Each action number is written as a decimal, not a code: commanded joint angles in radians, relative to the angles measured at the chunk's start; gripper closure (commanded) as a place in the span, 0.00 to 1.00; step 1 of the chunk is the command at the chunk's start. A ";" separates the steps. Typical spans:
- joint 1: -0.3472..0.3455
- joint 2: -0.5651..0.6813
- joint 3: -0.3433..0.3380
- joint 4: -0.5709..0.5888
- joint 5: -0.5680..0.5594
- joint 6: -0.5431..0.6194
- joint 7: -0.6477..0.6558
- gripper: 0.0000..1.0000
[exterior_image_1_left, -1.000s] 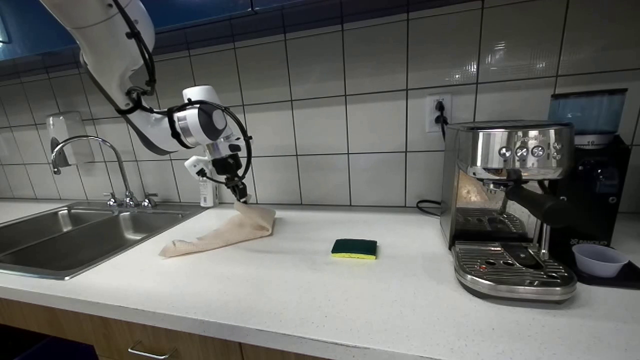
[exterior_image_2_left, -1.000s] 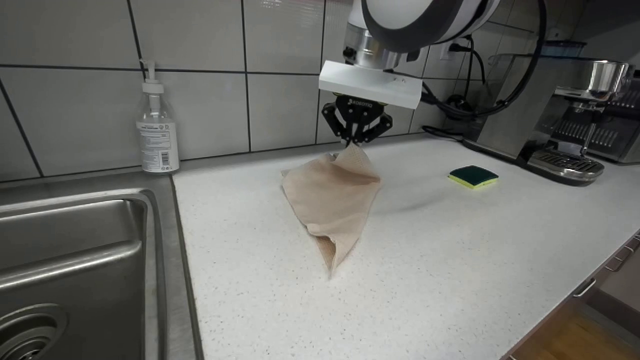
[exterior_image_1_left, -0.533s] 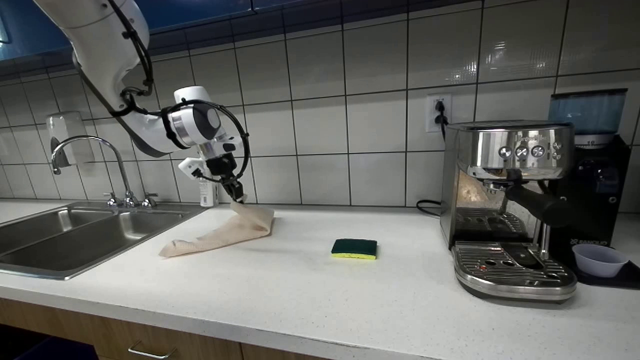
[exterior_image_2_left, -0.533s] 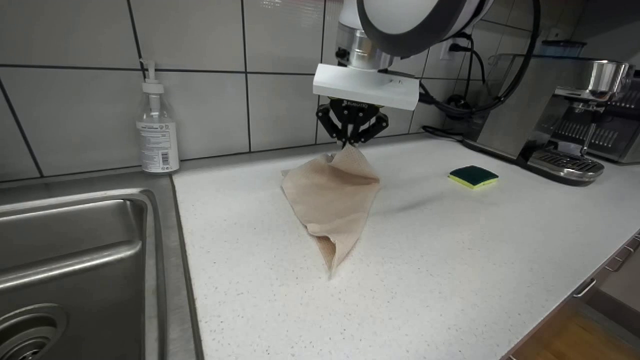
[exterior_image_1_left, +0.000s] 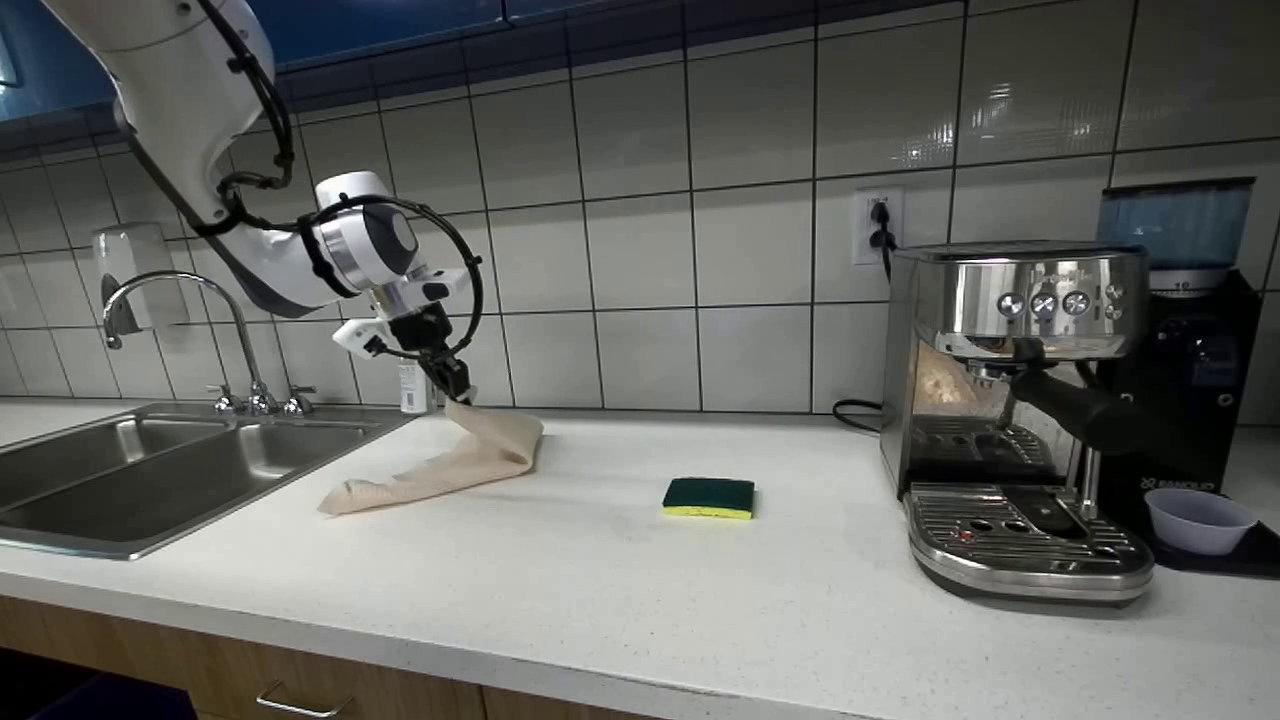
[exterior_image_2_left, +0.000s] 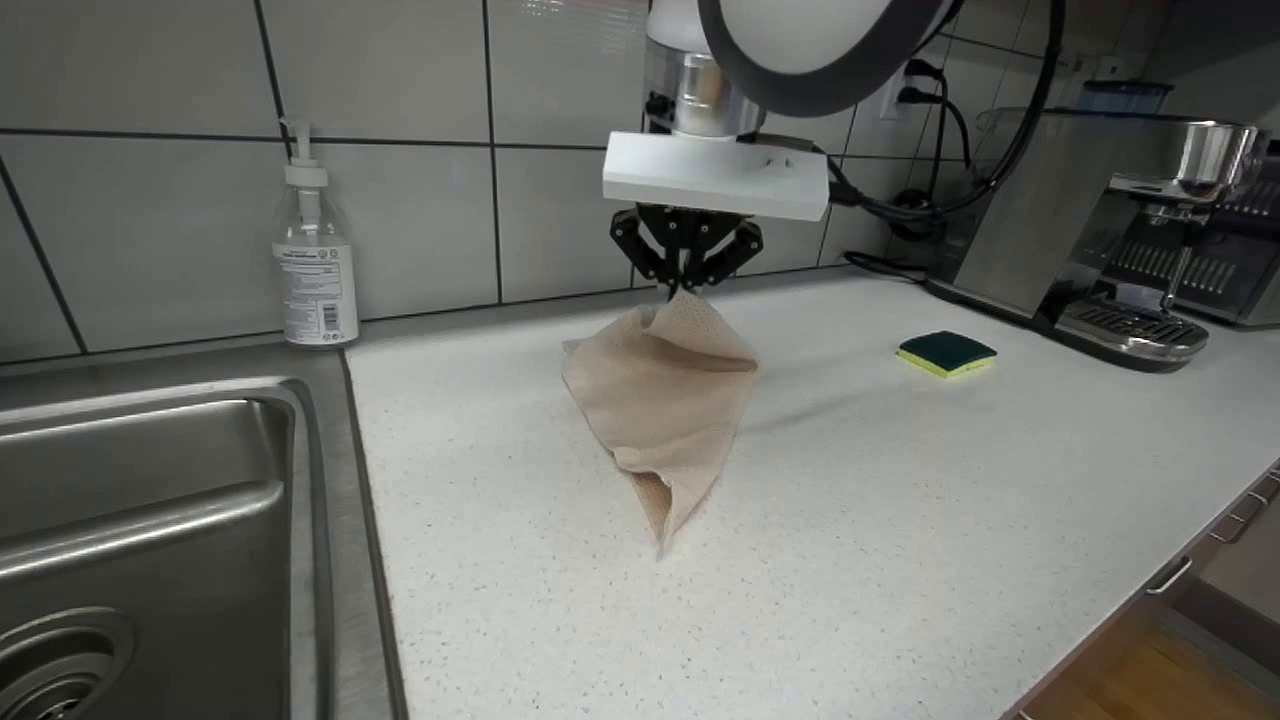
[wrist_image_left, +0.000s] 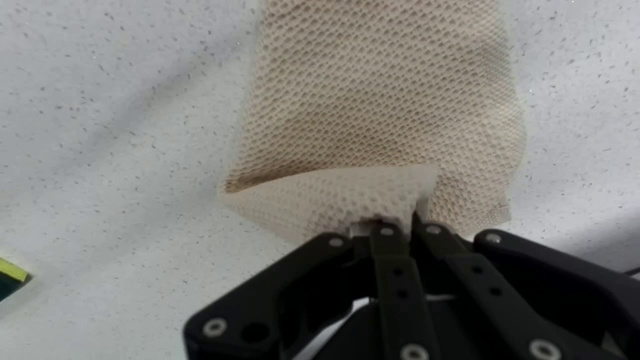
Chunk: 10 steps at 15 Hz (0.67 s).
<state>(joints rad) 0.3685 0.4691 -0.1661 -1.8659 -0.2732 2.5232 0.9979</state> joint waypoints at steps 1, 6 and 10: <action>0.014 -0.047 0.009 -0.033 -0.058 -0.045 0.052 0.99; 0.029 -0.057 0.019 -0.037 -0.091 -0.075 0.074 0.99; 0.038 -0.067 0.031 -0.044 -0.120 -0.102 0.106 0.99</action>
<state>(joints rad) 0.4017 0.4480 -0.1516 -1.8777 -0.3468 2.4651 1.0481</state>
